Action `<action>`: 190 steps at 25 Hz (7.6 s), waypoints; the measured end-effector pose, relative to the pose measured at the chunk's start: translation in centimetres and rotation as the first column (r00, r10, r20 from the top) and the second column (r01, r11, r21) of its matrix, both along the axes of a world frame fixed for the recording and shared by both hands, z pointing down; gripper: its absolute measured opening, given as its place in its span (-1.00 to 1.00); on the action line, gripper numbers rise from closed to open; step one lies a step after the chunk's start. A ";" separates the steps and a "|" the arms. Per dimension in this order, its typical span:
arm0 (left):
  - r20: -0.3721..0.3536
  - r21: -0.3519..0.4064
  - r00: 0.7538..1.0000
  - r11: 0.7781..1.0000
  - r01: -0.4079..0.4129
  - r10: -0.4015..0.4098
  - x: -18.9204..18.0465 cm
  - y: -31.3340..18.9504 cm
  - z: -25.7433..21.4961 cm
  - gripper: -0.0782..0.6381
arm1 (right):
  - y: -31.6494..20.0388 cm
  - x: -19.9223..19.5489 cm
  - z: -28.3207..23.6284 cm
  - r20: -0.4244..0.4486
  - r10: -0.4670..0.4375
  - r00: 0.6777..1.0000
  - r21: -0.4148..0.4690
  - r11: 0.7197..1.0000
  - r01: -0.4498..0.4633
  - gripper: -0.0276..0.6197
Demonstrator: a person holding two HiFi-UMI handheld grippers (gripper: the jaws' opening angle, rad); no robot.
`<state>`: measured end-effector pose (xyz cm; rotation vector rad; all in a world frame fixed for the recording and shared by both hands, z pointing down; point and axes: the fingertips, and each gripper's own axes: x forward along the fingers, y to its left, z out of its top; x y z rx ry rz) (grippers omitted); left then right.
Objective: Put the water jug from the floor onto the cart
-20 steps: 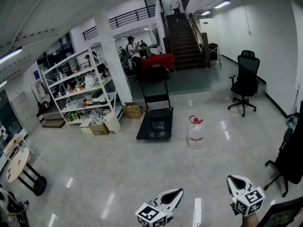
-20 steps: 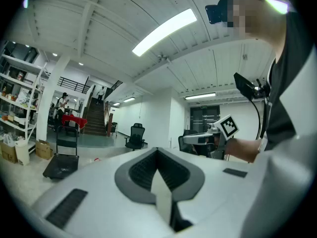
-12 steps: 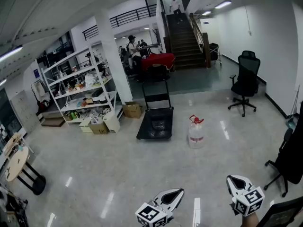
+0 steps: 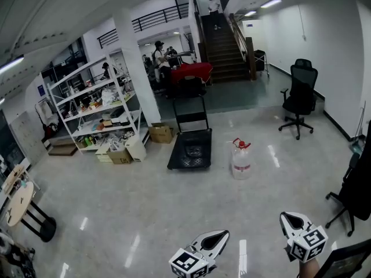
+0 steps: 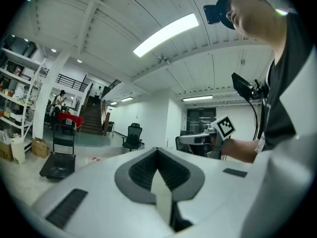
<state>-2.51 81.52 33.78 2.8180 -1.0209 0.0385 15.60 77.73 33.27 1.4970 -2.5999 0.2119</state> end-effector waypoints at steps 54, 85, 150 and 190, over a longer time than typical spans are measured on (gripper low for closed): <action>0.001 0.008 1.000 1.000 -0.008 0.008 5.8 -60.8 2.0 -0.78 | -60.4 3.9 0.9 0.006 -0.099 0.995 0.026 0.995 0.098 -0.91; 0.067 -0.021 0.998 1.000 0.014 -0.013 10.7 -107.8 3.3 -0.78 | -109.1 6.6 2.8 0.063 -0.131 0.989 0.012 0.991 0.130 -0.91; 0.298 -0.843 0.938 0.509 0.172 0.177 8.9 -120.5 57.8 -0.78 | -118.3 8.4 68.1 0.086 0.424 0.902 -0.966 0.257 -0.028 -0.39; 0.129 -0.494 0.848 0.708 0.504 -0.514 -18.6 -124.7 30.7 -0.78 | -131.6 -10.8 43.4 0.210 0.185 0.960 -0.887 0.448 0.108 -0.69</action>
